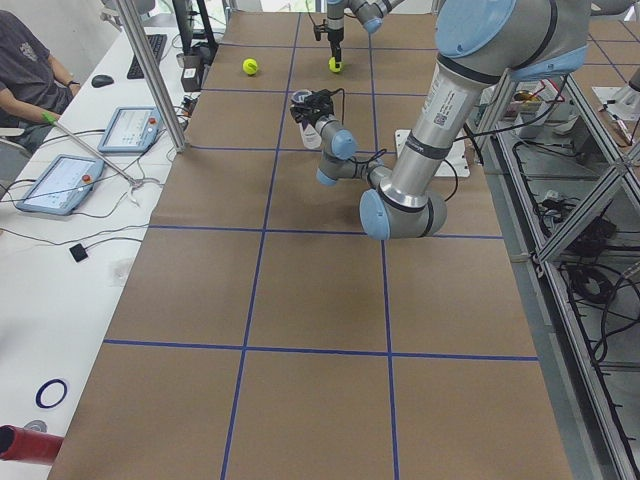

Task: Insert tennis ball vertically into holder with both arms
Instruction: 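Hold the can with the left gripper while the right grasps the nearer ball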

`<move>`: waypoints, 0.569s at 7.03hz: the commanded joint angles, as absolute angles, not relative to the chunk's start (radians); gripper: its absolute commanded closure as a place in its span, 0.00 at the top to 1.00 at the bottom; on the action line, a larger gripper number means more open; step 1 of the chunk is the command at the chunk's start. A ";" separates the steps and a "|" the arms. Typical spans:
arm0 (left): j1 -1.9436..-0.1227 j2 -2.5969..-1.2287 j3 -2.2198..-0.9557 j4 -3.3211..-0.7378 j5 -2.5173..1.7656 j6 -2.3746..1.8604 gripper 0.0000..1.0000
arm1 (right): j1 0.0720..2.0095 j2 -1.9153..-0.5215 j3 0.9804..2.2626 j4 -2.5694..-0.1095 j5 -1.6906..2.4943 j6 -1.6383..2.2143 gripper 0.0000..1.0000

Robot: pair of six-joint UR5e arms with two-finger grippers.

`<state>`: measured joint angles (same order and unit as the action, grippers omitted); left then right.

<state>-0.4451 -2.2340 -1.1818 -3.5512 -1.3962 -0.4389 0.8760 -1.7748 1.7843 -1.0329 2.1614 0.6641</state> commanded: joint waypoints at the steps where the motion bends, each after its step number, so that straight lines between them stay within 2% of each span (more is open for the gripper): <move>1: -0.445 -2.235 -1.177 -3.573 -1.388 -0.434 0.44 | 0.876 -1.775 1.784 -1.032 2.167 0.664 0.00; 3: -0.443 -2.232 -1.174 -3.573 -1.390 -0.433 0.45 | 0.876 -1.769 1.802 -1.031 2.174 0.664 0.00; 4: -0.440 -2.233 -1.173 -3.573 -1.388 -0.433 0.45 | 0.880 -1.722 1.821 -1.040 2.181 0.666 0.00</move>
